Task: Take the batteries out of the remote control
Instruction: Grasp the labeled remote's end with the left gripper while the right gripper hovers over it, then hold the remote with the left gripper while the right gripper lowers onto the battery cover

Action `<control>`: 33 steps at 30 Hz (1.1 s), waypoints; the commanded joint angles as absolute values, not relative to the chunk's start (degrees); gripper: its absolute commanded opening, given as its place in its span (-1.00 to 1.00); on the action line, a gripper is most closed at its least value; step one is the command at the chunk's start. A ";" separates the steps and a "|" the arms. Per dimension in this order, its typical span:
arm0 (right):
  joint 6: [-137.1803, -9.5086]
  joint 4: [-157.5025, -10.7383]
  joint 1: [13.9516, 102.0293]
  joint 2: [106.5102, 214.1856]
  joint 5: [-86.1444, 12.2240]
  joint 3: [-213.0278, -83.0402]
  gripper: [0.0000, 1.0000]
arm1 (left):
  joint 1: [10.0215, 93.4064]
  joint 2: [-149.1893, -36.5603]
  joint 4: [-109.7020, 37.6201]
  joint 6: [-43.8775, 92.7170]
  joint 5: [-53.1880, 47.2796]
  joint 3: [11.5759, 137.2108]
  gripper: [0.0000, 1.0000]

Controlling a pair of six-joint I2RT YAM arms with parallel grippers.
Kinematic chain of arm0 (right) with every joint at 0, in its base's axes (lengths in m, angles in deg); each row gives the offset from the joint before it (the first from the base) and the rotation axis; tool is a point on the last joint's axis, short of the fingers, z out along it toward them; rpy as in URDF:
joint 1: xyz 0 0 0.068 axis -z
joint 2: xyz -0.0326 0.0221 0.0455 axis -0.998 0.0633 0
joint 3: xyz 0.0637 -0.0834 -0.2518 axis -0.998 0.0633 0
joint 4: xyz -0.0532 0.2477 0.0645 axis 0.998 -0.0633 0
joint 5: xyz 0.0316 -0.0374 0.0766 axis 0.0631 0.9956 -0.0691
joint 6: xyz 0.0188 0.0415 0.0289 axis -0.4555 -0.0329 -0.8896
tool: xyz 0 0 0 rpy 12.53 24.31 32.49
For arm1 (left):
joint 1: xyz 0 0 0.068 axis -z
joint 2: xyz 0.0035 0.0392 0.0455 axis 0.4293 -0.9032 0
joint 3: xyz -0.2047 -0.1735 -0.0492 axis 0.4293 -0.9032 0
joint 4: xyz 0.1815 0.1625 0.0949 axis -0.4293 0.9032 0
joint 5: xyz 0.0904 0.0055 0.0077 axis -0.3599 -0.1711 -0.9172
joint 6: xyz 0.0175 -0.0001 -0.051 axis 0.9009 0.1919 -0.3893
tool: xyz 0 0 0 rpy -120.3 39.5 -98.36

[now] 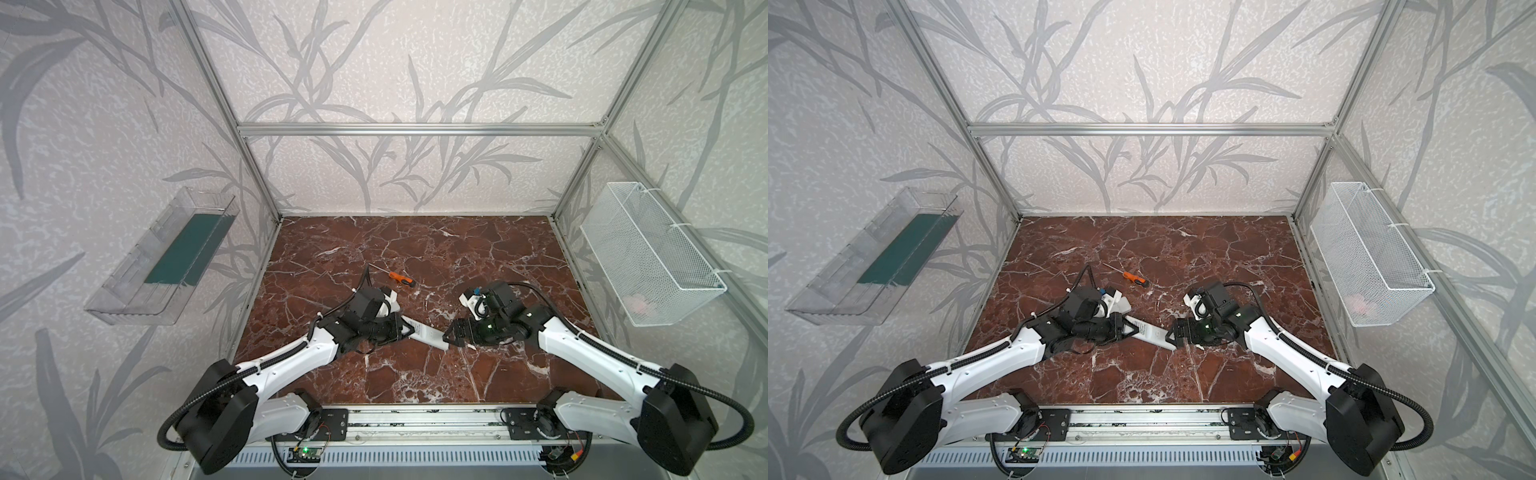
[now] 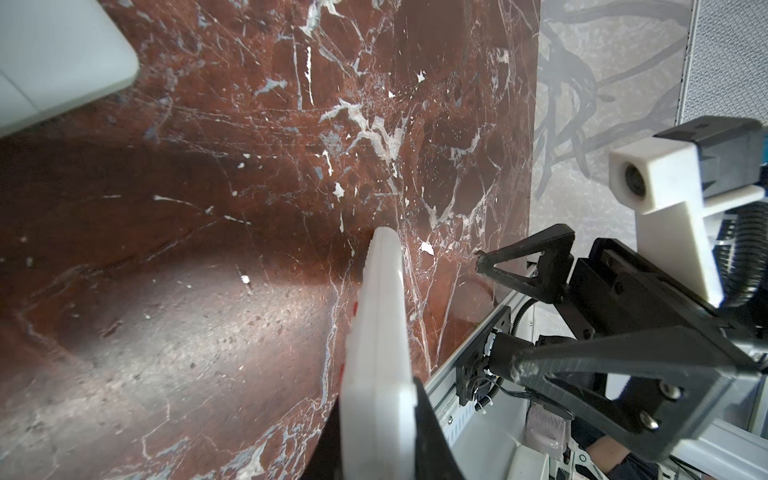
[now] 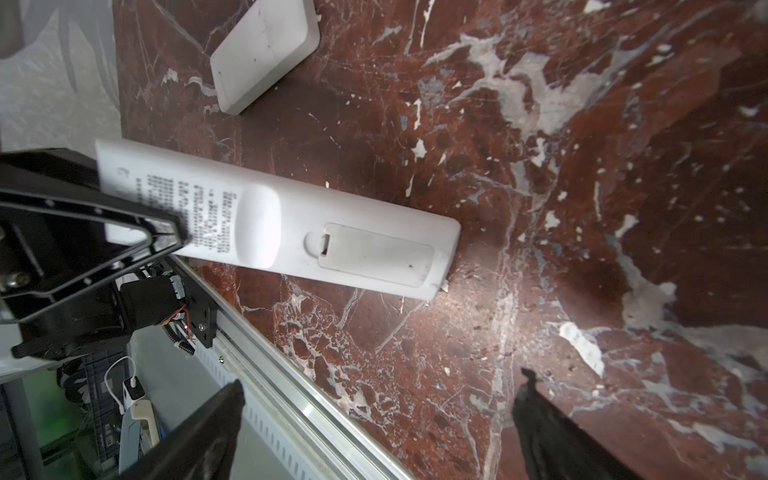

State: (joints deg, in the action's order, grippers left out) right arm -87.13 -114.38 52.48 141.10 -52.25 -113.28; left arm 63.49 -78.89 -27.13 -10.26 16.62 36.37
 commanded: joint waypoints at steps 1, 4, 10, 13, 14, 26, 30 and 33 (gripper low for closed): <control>-87.55 -116.05 52.62 142.34 -50.53 -114.64 0.99 | 63.37 -77.57 -26.09 -10.02 12.91 34.88 -0.80; -88.19 -114.23 52.60 143.78 -51.33 -113.90 0.99 | 63.31 -76.89 -26.62 -10.30 12.43 34.41 -0.82; -90.40 -109.93 52.60 146.43 -53.31 -112.03 0.99 | 63.31 -75.30 -27.25 -10.75 11.35 33.35 -0.85; -91.01 -108.06 52.61 147.23 -54.15 -111.15 0.99 | 63.42 -74.85 -27.14 -10.67 10.84 33.03 -0.85; -91.06 -107.63 52.56 147.49 -54.33 -110.99 0.99 | 63.40 -74.73 -27.20 -10.67 10.75 32.83 -0.88; -91.50 -105.15 52.56 148.63 -54.85 -110.07 0.99 | 63.39 -70.73 -27.42 -11.72 6.89 30.84 -0.98; -91.74 -104.25 52.54 148.65 -54.94 -109.71 0.99 | 63.46 -68.38 -27.67 -13.02 4.70 29.00 -0.99; -91.76 -103.23 52.54 148.92 -55.05 -109.80 0.99 | 63.42 -68.04 -26.64 -12.65 4.25 29.22 -0.99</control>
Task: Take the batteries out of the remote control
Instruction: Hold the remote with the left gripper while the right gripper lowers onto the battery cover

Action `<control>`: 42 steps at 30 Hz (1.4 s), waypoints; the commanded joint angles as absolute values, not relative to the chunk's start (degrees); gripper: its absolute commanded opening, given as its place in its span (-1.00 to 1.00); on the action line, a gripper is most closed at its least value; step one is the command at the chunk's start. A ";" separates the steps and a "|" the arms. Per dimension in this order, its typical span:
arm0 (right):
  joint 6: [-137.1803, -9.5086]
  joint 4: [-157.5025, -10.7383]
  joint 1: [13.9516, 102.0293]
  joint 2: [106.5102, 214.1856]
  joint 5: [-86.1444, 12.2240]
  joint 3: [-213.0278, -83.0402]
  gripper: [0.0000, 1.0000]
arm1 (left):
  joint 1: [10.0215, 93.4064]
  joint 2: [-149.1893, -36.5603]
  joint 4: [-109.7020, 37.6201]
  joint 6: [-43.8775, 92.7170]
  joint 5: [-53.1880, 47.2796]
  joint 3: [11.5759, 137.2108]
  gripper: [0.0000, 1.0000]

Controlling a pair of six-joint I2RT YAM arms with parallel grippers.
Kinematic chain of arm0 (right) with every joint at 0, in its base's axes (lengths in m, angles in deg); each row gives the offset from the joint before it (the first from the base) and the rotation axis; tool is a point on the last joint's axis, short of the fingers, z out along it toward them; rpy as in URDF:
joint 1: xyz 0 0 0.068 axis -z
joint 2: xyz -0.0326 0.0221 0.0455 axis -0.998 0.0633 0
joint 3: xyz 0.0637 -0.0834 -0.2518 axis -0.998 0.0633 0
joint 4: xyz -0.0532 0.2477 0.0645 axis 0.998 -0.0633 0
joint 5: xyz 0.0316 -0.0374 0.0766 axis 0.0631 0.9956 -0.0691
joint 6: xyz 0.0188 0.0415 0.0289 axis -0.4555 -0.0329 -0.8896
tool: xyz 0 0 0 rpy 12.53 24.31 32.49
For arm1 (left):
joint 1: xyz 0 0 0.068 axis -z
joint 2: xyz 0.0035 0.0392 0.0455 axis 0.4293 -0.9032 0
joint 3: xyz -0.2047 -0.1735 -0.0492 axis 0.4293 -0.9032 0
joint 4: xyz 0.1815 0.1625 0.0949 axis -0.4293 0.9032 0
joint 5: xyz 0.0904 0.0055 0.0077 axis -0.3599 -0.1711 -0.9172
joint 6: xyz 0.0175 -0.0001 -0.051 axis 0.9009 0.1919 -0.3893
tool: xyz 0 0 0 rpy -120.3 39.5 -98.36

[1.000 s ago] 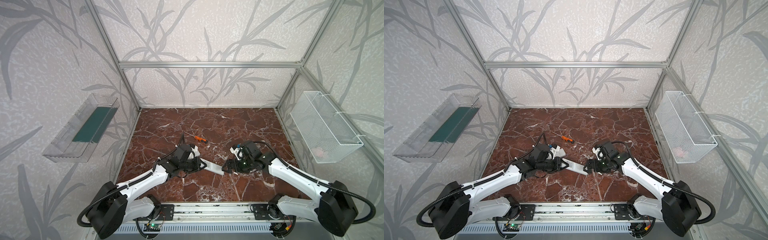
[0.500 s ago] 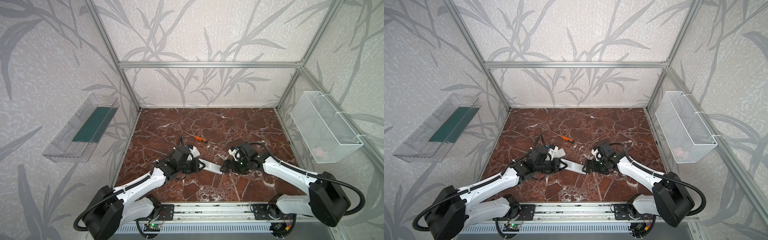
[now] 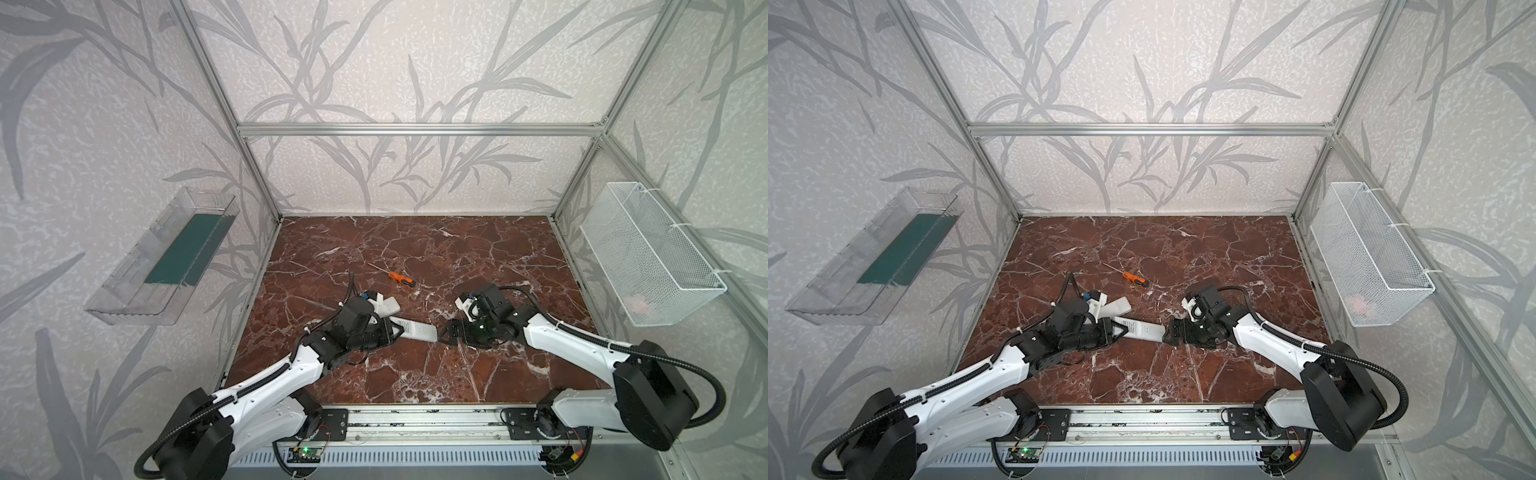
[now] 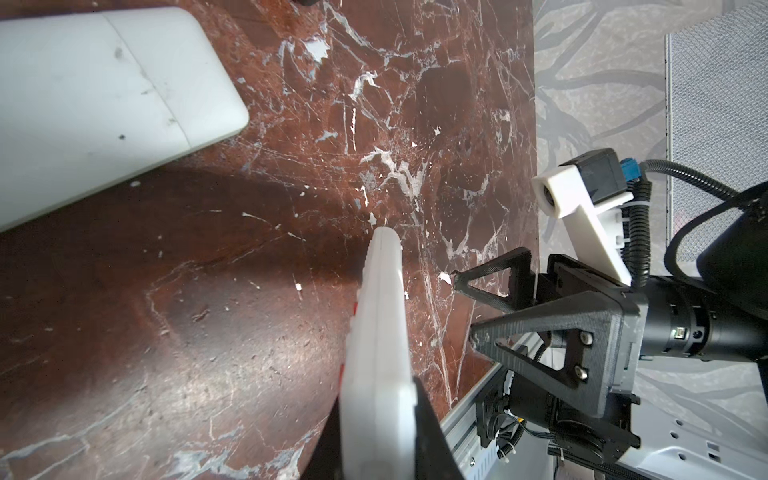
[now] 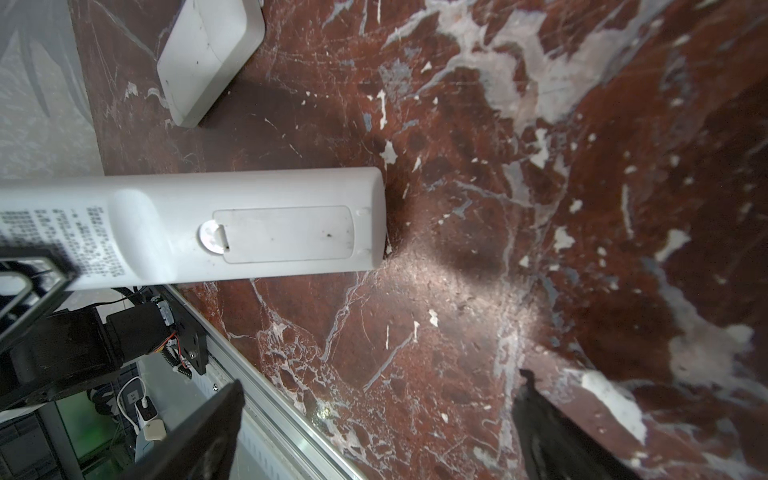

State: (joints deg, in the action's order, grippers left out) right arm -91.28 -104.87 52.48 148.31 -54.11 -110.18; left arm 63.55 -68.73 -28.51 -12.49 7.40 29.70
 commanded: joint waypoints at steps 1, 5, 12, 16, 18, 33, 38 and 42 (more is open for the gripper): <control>-91.71 -102.68 52.40 149.14 -55.23 -109.99 0.99 | 63.42 -68.36 -26.22 -12.51 4.43 29.50 -1.00; -93.49 -101.23 51.75 150.79 -55.78 -111.19 0.99 | 63.41 -69.80 -27.32 -12.24 6.22 30.23 -1.00; -93.61 -99.48 50.60 154.91 -57.12 -114.41 0.96 | 63.39 -71.55 -30.06 -12.94 8.47 30.28 -1.00; -93.65 -98.73 50.51 157.01 -57.75 -115.95 0.93 | 63.45 -71.46 -29.96 -12.97 8.51 30.25 -1.00; -93.84 -97.87 50.40 158.12 -58.17 -116.50 0.91 | 63.44 -71.46 -29.92 -13.03 8.60 30.20 -1.00; -94.65 -93.94 49.63 164.77 -60.13 -118.81 0.86 | 63.40 -72.43 -30.05 -13.05 9.39 30.61 -1.00; -95.19 -92.40 49.51 166.36 -60.39 -118.58 0.83 | 63.39 -72.26 -29.80 -12.90 9.38 30.70 -1.00; -95.43 -91.67 49.62 167.10 -60.10 -118.02 0.80 | 63.44 -72.27 -29.80 -12.87 9.38 30.62 -1.00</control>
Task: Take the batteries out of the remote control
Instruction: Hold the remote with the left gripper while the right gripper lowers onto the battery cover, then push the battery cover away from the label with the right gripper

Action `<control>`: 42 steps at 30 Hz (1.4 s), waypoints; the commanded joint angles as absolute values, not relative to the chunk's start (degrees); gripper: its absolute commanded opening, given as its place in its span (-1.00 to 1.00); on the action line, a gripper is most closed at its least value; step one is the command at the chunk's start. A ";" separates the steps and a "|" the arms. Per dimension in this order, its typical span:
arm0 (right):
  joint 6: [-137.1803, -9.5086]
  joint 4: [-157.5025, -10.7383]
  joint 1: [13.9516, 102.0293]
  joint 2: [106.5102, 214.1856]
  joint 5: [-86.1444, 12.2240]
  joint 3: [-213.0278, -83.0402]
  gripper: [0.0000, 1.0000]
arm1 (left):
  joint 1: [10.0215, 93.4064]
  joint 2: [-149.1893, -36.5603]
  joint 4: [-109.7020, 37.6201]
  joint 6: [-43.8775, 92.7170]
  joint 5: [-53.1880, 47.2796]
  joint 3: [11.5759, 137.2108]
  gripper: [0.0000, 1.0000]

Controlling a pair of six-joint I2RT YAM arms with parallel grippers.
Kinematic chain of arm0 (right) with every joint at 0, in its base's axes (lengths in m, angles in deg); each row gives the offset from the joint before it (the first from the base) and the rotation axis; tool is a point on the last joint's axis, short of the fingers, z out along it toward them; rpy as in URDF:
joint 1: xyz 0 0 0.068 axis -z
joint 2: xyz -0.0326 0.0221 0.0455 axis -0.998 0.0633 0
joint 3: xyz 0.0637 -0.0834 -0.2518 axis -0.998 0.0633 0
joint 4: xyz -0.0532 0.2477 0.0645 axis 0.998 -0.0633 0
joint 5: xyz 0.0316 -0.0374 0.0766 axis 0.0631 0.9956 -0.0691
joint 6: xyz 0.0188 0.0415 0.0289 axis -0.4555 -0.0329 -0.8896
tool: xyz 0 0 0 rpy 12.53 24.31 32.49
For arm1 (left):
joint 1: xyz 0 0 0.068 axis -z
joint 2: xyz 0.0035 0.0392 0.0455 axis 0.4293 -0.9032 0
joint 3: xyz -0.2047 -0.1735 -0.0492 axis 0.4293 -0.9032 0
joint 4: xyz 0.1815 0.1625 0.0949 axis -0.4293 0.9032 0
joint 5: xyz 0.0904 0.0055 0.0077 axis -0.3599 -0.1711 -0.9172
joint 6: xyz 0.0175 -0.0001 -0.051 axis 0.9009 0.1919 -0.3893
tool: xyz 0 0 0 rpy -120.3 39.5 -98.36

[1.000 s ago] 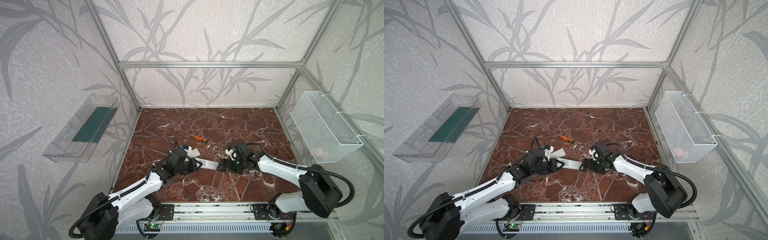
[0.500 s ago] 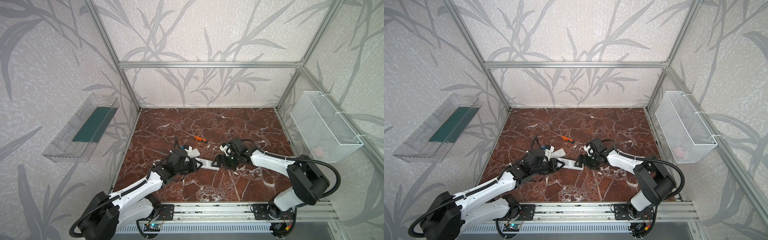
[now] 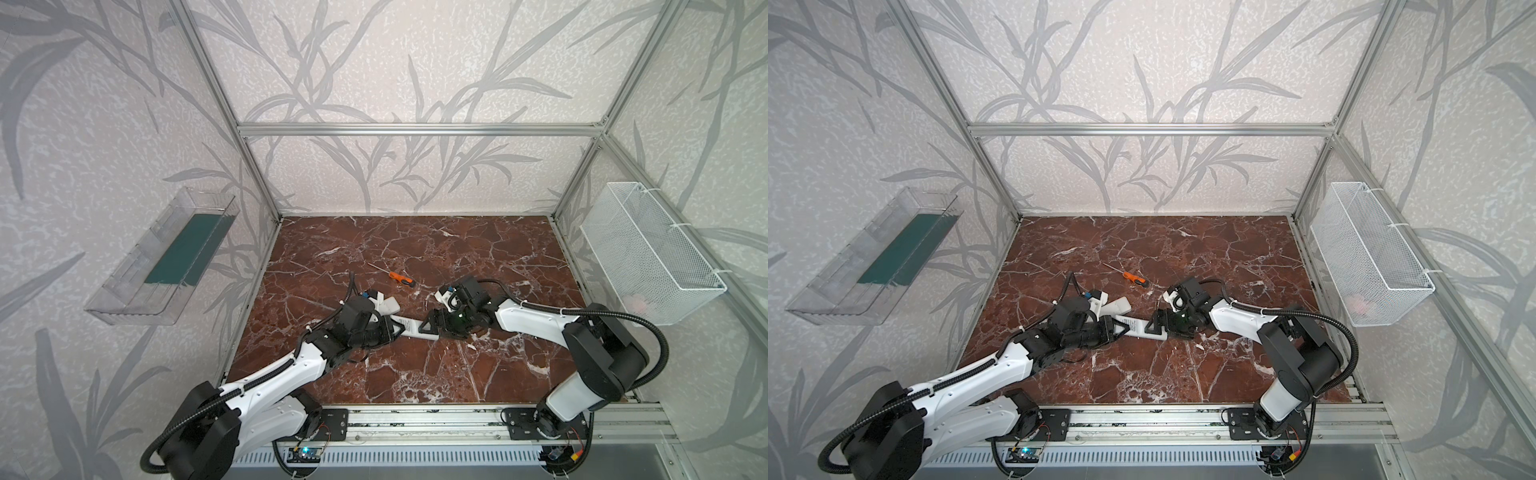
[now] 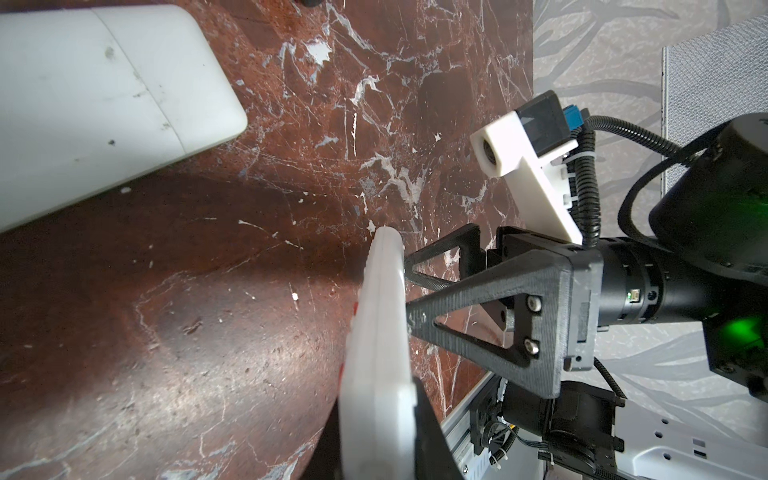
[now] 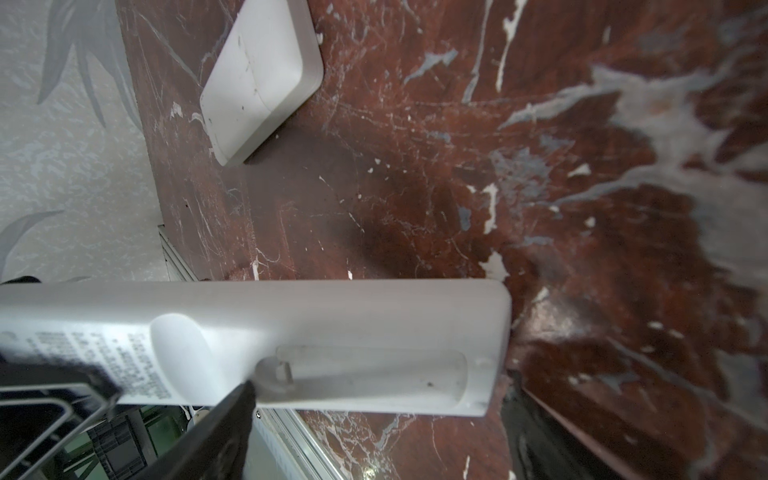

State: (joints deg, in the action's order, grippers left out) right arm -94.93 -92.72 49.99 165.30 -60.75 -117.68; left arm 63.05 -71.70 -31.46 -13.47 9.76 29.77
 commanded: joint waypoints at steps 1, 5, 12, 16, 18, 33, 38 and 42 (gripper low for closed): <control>-95.46 -91.40 49.61 167.23 -59.91 -117.89 0.79 | 63.39 -72.31 -29.87 -12.86 9.47 30.61 -1.00; -95.92 -90.38 49.64 167.61 -59.02 -117.41 0.74 | 63.39 -72.43 -29.80 -12.77 9.65 30.61 -1.00; -96.94 -88.86 49.72 168.85 -58.72 -116.96 0.59 | 63.39 -72.29 -29.51 -12.76 9.74 30.79 -1.00; -97.39 -87.99 49.81 169.44 -58.90 -116.74 0.57 | 63.44 -72.52 -29.71 -12.79 9.87 30.79 -1.00; -97.57 -87.54 49.75 169.74 -59.23 -116.79 0.58 | 63.44 -72.93 -30.06 -12.85 10.24 30.83 -1.00; -101.94 -83.35 50.07 172.49 -61.73 -116.75 0.67 | 63.50 -74.01 -31.49 -12.94 12.10 30.61 -1.00; -104.47 -80.42 50.16 173.71 -63.31 -116.35 0.74 | 63.54 -74.24 -31.55 -12.76 12.28 30.69 -1.00; -103.30 -82.87 50.15 173.71 -61.88 -116.74 0.73 | 63.51 -74.33 -31.68 -12.76 12.37 30.61 -1.00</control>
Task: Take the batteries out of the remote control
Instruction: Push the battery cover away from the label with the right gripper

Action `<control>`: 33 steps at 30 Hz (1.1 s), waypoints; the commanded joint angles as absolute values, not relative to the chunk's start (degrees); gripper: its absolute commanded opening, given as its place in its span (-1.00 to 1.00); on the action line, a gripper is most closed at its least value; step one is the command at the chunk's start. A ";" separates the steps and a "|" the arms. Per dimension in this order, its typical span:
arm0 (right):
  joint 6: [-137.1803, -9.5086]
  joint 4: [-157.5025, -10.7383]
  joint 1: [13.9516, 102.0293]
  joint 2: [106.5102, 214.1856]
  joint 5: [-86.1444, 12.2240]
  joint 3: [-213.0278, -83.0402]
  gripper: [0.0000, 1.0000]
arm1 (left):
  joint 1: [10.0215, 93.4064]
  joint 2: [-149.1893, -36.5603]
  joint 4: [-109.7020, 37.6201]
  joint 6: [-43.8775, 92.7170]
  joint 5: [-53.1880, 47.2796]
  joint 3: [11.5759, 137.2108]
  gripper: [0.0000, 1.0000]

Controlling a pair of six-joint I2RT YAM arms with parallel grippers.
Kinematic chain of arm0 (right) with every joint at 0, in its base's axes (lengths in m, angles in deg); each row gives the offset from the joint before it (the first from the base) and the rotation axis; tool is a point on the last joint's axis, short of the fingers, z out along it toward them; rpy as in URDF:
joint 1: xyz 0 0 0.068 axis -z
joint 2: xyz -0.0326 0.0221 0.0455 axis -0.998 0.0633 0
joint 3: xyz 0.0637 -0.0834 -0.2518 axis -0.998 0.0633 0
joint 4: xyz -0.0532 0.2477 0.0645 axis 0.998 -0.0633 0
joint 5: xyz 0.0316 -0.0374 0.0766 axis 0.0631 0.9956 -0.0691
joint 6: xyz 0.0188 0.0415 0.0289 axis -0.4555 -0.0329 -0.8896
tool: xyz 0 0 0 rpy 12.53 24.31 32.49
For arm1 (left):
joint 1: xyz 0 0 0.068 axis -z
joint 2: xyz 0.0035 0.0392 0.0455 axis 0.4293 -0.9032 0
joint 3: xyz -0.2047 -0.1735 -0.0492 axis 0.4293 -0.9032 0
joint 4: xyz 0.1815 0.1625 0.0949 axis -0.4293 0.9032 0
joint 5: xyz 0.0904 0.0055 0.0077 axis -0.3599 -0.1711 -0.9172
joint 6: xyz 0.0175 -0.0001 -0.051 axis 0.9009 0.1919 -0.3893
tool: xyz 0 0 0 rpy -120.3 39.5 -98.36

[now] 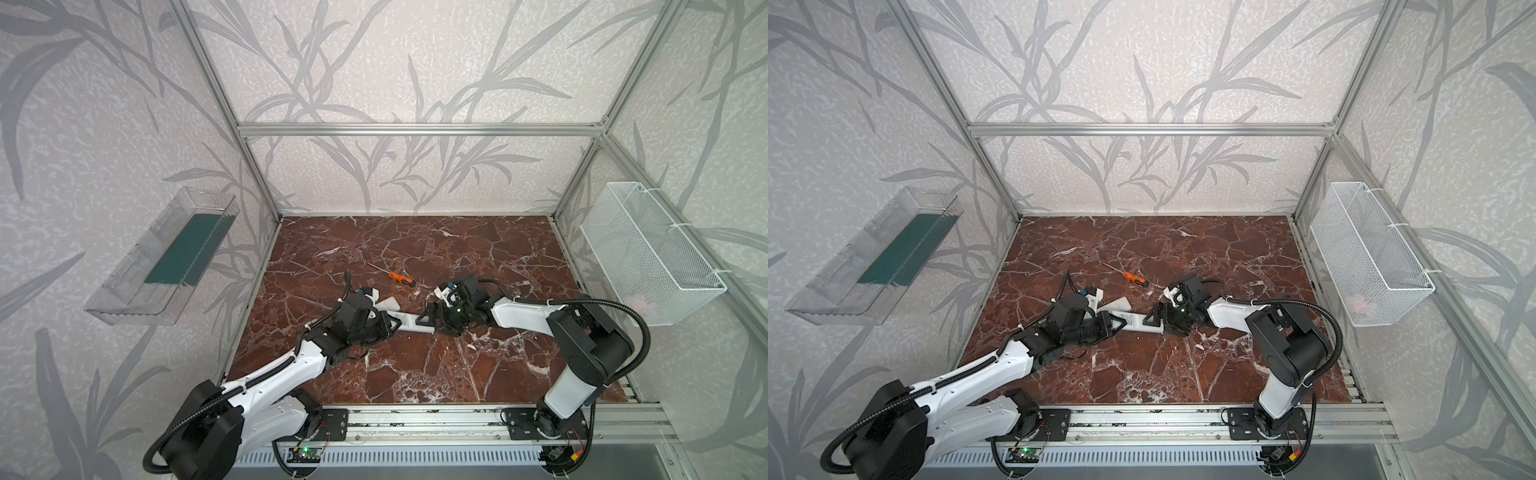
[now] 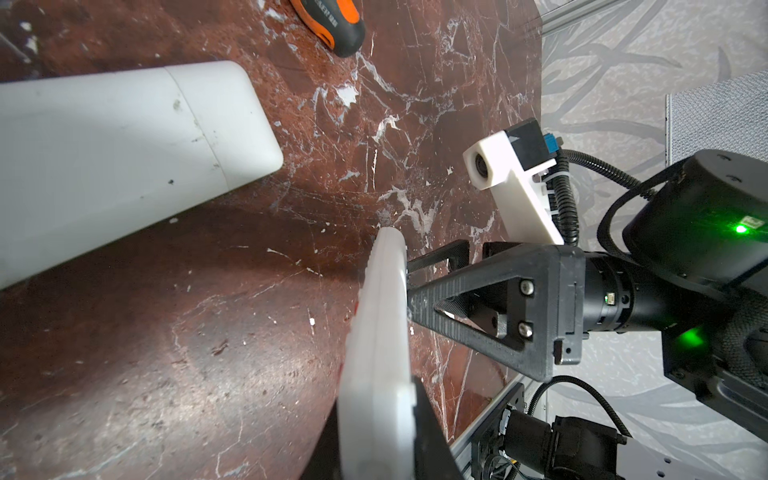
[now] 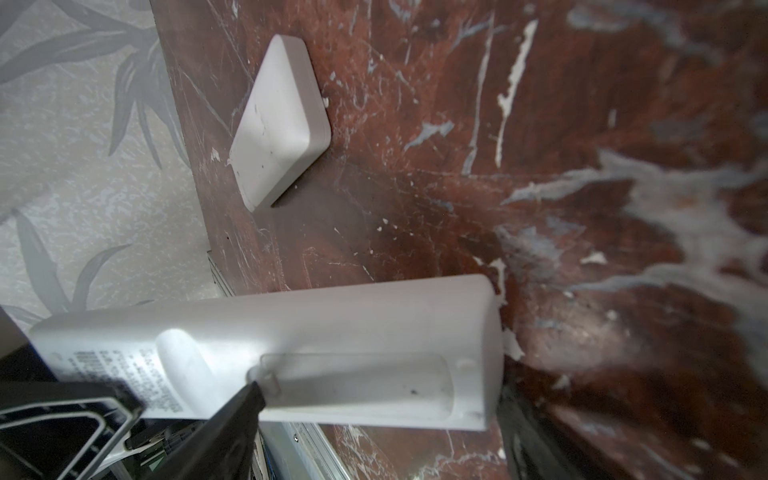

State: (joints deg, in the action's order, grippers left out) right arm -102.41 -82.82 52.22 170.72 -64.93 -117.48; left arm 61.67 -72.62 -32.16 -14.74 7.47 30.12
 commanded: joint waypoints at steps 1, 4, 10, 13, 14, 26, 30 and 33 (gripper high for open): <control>-102.82 -83.92 50.16 173.71 -61.45 -117.03 0.72 | 63.48 -74.28 -31.73 -12.77 12.37 30.61 -1.00; -100.50 -88.56 50.07 173.82 -58.85 -118.25 0.63 | 63.48 -74.45 -31.82 -12.77 12.46 30.61 -1.00; -96.60 -94.78 49.81 172.97 -53.45 -119.68 0.58 | 63.49 -74.56 -31.98 -12.80 12.55 30.70 -1.00; -93.22 -100.09 48.63 172.03 -48.46 -122.29 0.64 | 63.48 -74.59 -31.99 -12.76 12.55 30.85 -1.00; -91.69 -102.87 47.75 171.74 -45.92 -123.61 0.66 | 63.52 -74.48 -31.97 -12.76 12.46 30.97 -1.00; -84.61 -119.87 40.23 173.52 -27.27 -132.92 0.76 | 63.86 -72.36 -27.15 -10.95 9.17 32.98 -1.00; -85.07 -122.10 40.23 172.37 -25.87 -132.64 0.76 | 64.02 -71.34 -23.54 -10.43 6.11 33.63 -1.00; -85.00 -123.78 40.32 170.65 -23.77 -132.22 0.76 | 64.10 -71.39 -21.21 -9.92 4.31 34.33 -1.00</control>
State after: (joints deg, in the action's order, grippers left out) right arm -85.99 -114.20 40.81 168.93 -29.98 -134.86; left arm 63.18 -72.07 -27.57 -13.15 5.72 32.57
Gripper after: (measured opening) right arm 0.879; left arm 0.176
